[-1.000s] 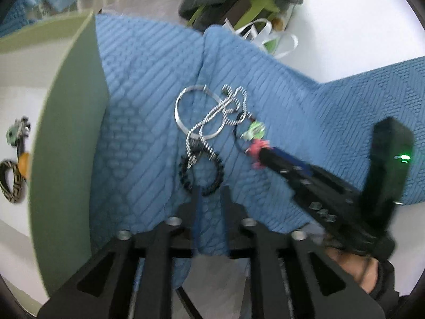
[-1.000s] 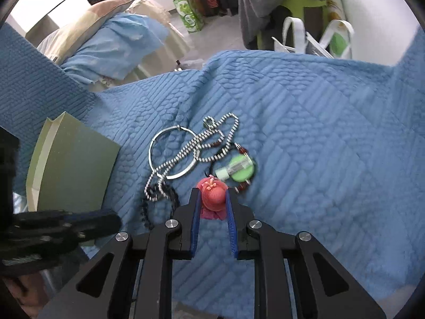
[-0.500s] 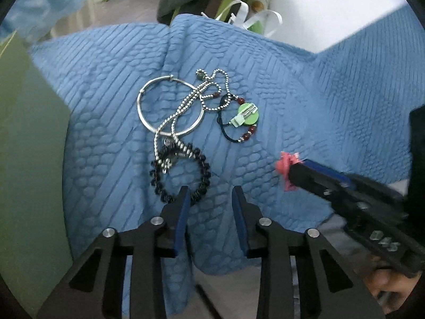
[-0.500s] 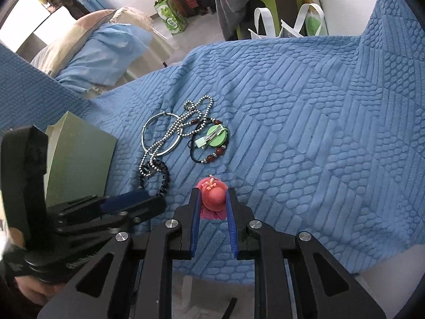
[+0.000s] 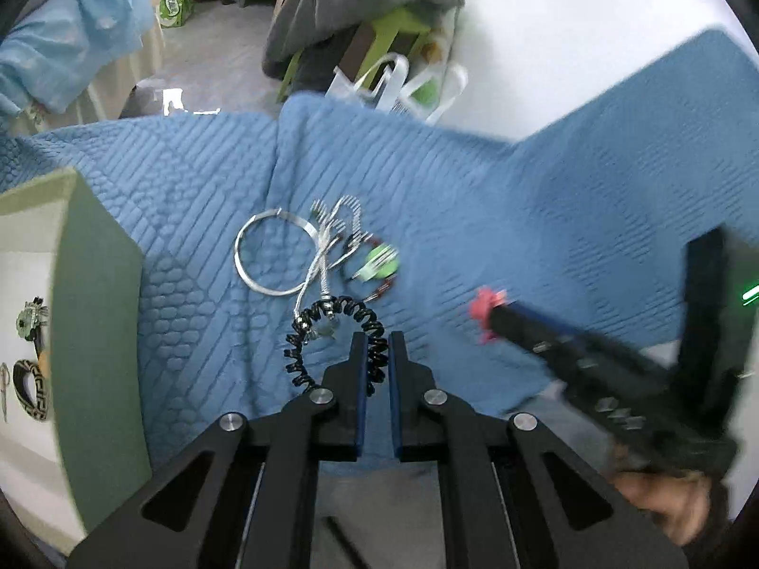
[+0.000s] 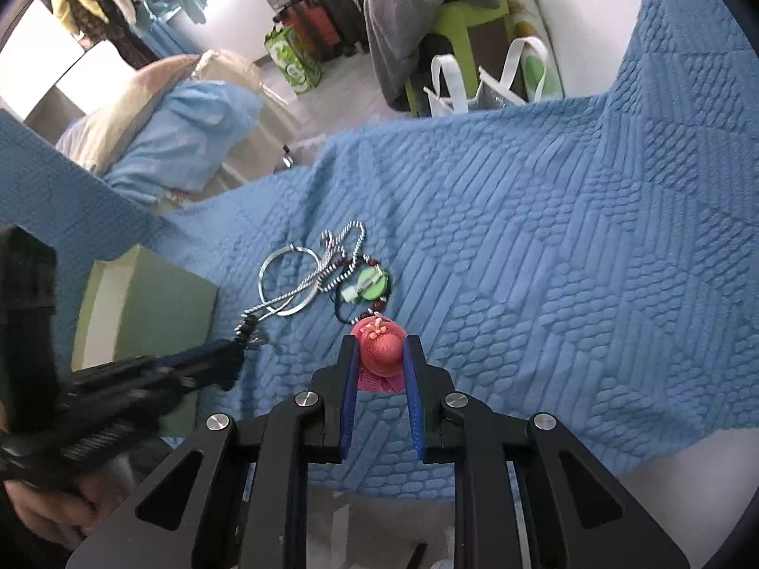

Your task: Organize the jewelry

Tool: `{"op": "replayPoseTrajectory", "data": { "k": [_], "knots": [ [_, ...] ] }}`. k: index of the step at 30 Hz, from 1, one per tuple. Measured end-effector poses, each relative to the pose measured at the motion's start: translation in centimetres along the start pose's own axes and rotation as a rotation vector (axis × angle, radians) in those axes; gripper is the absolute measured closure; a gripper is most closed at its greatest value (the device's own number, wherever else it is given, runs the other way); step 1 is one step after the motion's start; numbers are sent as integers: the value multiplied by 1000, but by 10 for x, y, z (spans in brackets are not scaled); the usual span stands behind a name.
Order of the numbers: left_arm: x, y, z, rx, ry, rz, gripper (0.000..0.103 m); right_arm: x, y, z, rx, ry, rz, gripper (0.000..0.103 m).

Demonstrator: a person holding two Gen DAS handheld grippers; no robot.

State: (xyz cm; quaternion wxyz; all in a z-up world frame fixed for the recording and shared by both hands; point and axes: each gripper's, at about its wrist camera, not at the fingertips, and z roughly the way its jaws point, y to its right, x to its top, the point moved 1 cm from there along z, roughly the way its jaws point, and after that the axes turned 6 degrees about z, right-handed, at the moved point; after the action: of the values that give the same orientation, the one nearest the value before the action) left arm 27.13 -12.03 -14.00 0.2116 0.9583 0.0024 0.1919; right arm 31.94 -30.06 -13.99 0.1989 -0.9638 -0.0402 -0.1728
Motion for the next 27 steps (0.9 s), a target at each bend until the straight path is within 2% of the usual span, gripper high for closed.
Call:
{"op": "replayPoseTrajectory", "data": {
  "k": [4, 13, 15, 17, 22, 27],
  "knots": [
    [14, 10, -27, -67, 29, -45, 96, 6, -7, -22, 19, 28, 19, 87],
    [39, 12, -85, -340, 92, -231, 96, 24, -34, -83, 51, 134, 14, 87],
    [44, 8, -96, -433, 113, -287, 96, 29, -40, -97, 56, 163, 5, 87],
    [48, 7, -109, -480, 126, -309, 96, 31, -47, -109, 65, 184, -6, 87],
    [52, 9, -130, -479, 155, -296, 96, 25, -58, -104, 52, 194, -40, 87],
    [46, 0, -139, -457, 158, -301, 96, 10, -47, -53, 38, 92, -18, 87]
  ]
}}
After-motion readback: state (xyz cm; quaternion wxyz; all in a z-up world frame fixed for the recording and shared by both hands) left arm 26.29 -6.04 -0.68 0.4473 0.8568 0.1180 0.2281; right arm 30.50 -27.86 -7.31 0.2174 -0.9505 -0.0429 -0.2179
